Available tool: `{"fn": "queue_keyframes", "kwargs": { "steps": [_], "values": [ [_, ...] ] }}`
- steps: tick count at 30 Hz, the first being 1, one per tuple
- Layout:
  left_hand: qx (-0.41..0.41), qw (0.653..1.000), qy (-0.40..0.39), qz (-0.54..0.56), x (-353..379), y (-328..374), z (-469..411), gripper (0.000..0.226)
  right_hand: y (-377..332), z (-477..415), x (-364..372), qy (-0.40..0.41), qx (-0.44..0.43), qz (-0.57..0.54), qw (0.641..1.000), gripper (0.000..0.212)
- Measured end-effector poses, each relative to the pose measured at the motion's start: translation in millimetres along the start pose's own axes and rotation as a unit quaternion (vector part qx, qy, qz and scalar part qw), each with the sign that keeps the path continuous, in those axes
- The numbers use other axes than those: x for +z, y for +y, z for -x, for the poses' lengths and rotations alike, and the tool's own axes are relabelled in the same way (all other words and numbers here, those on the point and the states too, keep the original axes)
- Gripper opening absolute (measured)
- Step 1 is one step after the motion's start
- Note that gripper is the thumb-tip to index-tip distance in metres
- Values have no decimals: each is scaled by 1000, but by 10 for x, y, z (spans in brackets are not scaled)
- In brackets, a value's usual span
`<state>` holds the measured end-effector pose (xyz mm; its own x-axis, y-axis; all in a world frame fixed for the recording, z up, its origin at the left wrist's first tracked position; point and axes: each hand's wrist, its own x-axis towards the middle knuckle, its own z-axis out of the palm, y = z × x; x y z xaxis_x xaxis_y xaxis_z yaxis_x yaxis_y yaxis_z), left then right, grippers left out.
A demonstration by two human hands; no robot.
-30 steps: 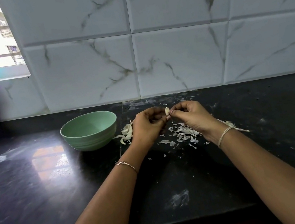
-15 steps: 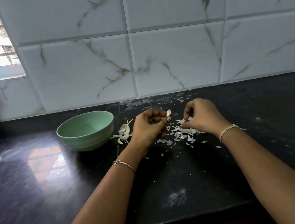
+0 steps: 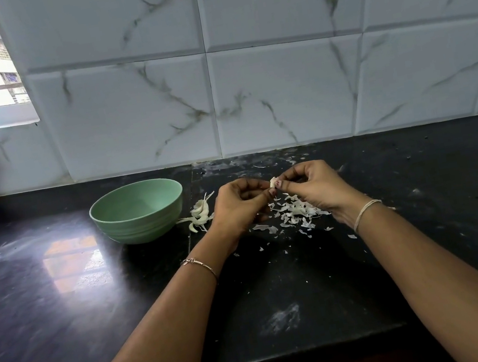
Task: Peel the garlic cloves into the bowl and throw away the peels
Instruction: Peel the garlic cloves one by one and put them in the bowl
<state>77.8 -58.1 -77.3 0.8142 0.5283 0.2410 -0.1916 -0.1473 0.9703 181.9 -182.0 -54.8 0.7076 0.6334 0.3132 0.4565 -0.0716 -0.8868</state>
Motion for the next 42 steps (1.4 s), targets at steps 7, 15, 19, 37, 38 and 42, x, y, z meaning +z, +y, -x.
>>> {"fn": "queue_keyframes", "kwargs": {
  "steps": [7,15,19,37,38,42],
  "values": [
    [-11,1000,0,14,2,30,17,7,-48,32,39,0,6,12,1000,9],
    [-27,999,-26,29,12,75,51,12,-7,-2,15,45,-11,102,994,7],
    [-37,998,-28,37,22,82,58,16,-85,42,-24,25,1,0,1000,4],
    [-50,995,-5,84,2,86,50,9,9,-6,-113,-7,-51,126,991,12],
    [-51,995,1,80,1,79,44,9,-17,6,-100,-22,-39,61,997,11],
    [-47,995,23,80,-13,74,34,12,-80,52,-63,-29,-69,-4,997,11]
  ]
}}
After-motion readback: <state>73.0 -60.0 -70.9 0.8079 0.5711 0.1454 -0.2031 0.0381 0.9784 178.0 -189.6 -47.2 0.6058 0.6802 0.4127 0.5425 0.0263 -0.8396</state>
